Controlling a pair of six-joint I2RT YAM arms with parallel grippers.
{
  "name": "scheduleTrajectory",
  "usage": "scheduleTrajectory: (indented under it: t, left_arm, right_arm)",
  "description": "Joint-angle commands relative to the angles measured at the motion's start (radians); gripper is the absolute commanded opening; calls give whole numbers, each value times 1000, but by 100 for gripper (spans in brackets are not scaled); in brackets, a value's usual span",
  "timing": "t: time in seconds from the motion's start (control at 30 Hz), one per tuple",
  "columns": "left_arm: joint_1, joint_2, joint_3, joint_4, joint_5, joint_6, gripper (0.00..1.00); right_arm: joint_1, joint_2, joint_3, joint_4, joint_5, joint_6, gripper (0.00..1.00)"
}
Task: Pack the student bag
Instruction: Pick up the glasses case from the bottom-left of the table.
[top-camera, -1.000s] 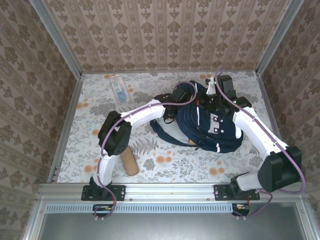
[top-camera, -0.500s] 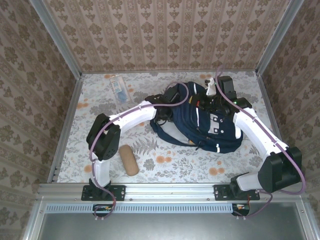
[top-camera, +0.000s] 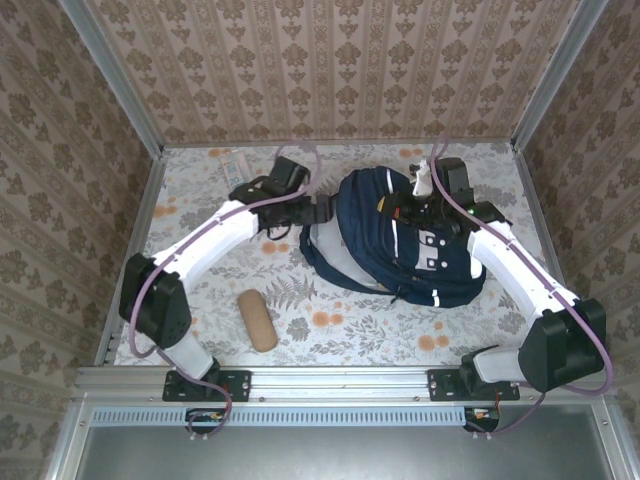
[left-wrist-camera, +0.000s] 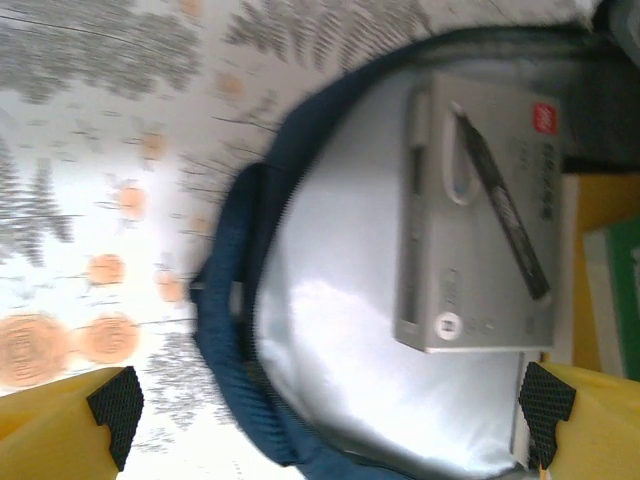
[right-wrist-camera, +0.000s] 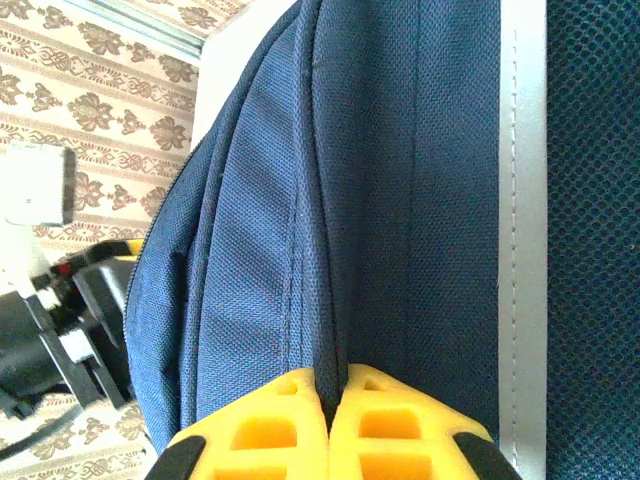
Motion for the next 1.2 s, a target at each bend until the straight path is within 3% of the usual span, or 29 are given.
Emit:
scheduleTrajectory:
  t: [0.0,0.2,0.5,0.8,1.03,1.17]
  left_arm:
    - [44,-64,-81,-75,-40,-41,99]
    - [50,-212,-240,-223,-127,-192,98]
    - [-76,-393,-494,-401,-216,-457,99]
    - [-149,-418,-681,-203,-121,-547,93]
    - [-180,-314,-719,-163,-119,-572,91]
    - [-192,-277,-738,-129,-113,-567,80]
  right_arm:
    - [16,-41,-5,54,-54,-14,0]
    - [25,-35,-22,77,-46,-9,0]
    - [37,-3,-22,114,-50,-3,0]
    - [50,27,-5,122,-61,-3,0]
    - [53,7,-1,97,-54,-15,1]
    - [53,-1,-5,92,-52,-16,1]
